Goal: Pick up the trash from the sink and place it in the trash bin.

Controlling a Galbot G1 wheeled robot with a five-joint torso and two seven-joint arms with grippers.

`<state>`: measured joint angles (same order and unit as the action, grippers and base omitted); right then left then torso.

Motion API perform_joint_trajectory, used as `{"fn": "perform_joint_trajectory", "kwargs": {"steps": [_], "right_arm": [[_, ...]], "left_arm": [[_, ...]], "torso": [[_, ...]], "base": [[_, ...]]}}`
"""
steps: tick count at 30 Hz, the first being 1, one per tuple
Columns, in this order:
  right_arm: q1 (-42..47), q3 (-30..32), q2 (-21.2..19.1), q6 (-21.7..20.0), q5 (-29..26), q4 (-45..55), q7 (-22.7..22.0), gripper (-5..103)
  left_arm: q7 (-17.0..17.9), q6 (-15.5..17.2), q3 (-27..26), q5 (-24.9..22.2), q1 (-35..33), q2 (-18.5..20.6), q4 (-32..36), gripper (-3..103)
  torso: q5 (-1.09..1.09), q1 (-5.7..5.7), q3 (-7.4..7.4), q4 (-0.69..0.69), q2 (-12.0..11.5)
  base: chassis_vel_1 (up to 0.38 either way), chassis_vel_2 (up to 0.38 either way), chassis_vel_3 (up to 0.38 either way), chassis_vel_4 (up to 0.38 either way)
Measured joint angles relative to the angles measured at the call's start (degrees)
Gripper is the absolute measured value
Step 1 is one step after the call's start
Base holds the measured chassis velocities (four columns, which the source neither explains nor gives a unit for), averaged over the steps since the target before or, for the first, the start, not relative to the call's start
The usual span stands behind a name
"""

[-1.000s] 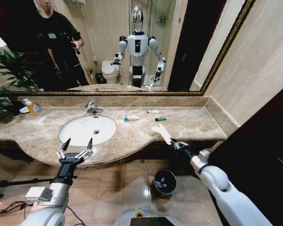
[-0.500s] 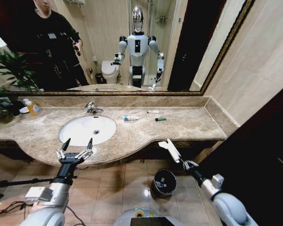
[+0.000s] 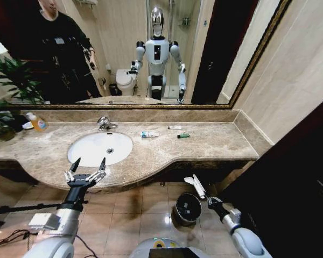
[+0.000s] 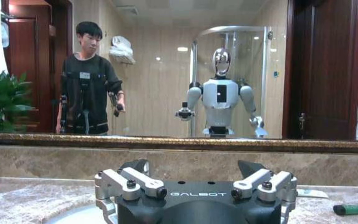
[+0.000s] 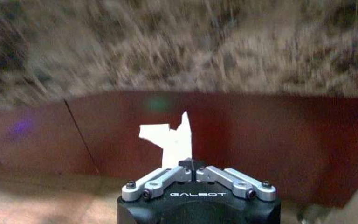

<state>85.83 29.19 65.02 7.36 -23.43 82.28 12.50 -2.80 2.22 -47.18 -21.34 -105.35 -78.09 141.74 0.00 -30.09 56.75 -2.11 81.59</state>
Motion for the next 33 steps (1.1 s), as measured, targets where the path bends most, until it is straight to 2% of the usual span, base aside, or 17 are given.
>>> {"fn": "perform_joint_trajectory", "kwargs": {"steps": [16,26,28,29,31,32,33], "right_arm": [[-11.54,-3.25,5.83,5.07,7.20,-28.60,1.09,0],[-14.91,-2.84,10.72,5.94,12.56,-33.94,0.82,0],[-15.63,-2.77,12.32,5.92,14.06,-34.45,-0.43,-1],[-15.89,-2.76,12.66,5.92,14.34,-34.68,-0.85,4],[-16.20,-2.74,12.94,5.92,14.60,-34.91,-1.31,4],[-16.71,-2.65,13.22,5.92,14.93,-35.38,-1.97,15],[-16.95,-2.63,13.26,5.92,15.03,-35.70,-2.25,20]], "left_arm": [[0.00,0.00,0.00,0.00,0.00,0.00,0.00,100],[0.00,0.00,0.00,0.00,0.00,0.00,0.00,100],[0.00,0.00,0.00,0.00,0.00,0.01,0.00,100],[0.00,0.00,0.00,0.00,0.00,0.00,0.00,100],[0.00,0.00,0.00,0.00,0.00,0.00,0.00,100],[0.00,0.00,0.00,0.00,0.00,0.00,0.00,100],[0.00,0.00,0.00,0.00,0.00,0.00,0.00,100]], "torso": [[0.00,0.00,0.00,0.01,0.00],[0.00,0.00,0.00,0.01,0.00],[-0.01,0.01,0.00,0.01,0.00],[0.00,0.01,0.00,0.01,0.00],[0.00,0.01,0.00,0.00,0.00],[-0.01,0.01,0.00,0.00,0.00],[-0.01,0.01,0.00,0.00,0.00]], "base": [[0.000,0.000,0.000,0.000],[0.000,0.000,0.000,0.000],[0.000,0.000,0.000,0.000],[0.000,0.000,0.000,0.000],[0.000,0.000,0.000,0.000],[0.000,0.000,0.000,0.000],[0.000,0.000,0.000,0.000]]}}
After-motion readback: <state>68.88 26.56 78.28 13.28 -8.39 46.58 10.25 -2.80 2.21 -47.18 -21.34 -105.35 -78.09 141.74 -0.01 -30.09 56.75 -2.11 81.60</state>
